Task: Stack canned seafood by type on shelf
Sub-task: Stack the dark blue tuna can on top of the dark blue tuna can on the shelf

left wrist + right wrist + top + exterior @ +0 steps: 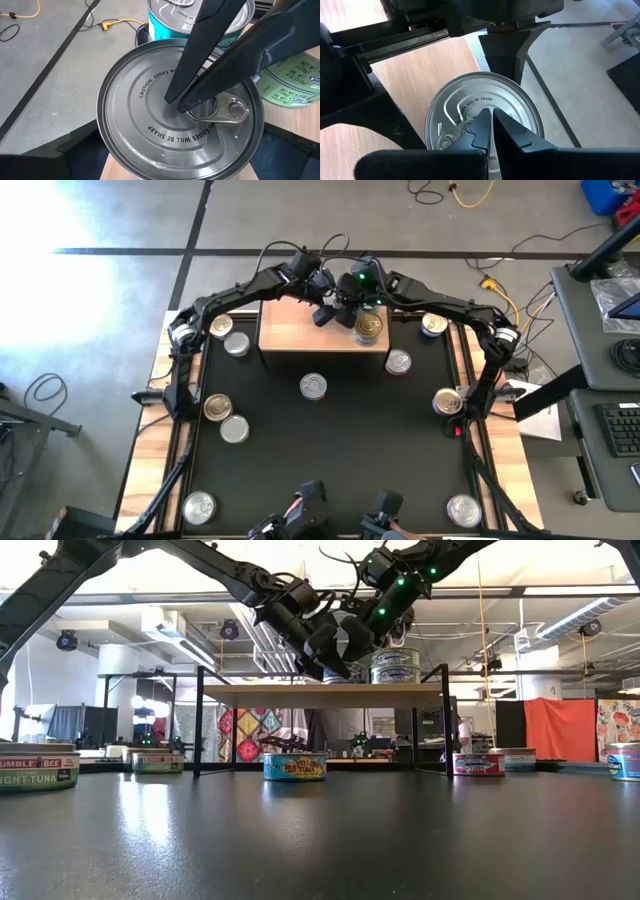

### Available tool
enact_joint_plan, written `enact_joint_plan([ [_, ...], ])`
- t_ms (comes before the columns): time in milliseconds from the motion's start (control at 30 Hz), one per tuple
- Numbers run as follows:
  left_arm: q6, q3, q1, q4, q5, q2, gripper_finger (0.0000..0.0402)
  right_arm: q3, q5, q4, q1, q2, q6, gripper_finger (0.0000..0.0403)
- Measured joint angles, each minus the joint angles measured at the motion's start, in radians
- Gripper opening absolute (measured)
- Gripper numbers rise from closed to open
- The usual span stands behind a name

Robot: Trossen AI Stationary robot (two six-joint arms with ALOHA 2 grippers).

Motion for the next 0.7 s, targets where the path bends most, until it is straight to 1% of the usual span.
enact_joint_plan([
  [300,-0.012,-0.009,-0.001,0.024,0.002,0.000,0.0377,0.000,0.000,0.000,0.000,0.000,0.021,0.0013],
  [700,-0.070,-0.010,-0.007,0.057,-0.002,0.003,0.0377,0.000,0.000,0.000,-0.003,0.000,0.029,0.0013],
])
